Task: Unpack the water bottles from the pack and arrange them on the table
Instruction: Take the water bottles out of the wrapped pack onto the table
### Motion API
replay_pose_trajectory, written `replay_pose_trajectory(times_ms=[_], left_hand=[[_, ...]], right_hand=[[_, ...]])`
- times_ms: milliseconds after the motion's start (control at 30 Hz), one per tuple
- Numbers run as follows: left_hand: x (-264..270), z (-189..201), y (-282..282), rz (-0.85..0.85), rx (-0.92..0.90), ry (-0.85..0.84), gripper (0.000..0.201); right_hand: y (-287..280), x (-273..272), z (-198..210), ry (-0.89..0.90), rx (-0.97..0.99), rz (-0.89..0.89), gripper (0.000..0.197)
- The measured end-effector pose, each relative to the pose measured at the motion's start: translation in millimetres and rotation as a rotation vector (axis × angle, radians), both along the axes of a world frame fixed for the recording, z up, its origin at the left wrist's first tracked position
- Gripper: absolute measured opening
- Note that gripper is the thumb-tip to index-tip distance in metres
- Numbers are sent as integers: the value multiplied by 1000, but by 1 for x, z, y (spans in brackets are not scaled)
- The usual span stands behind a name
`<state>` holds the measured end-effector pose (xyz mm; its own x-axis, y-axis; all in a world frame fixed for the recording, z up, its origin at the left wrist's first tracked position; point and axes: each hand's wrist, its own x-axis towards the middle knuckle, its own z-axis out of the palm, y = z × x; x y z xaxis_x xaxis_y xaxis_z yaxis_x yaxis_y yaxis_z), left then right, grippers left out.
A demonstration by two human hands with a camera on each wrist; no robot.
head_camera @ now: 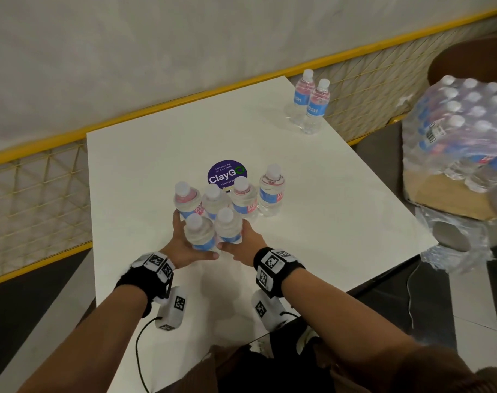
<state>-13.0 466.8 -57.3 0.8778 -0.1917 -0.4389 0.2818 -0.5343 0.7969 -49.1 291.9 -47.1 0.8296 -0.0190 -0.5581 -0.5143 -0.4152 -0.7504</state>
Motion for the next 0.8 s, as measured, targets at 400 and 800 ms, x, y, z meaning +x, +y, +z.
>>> replay_pose_trajectory(times_ms=[400, 800], left_hand=[[-25, -20, -36, 355, 291, -56, 142], [0, -52, -38, 582, -95, -100, 148]], right_hand=[[-91, 21, 0, 57, 23, -394, 109], [-95, 40, 21, -45, 127, -162, 81]])
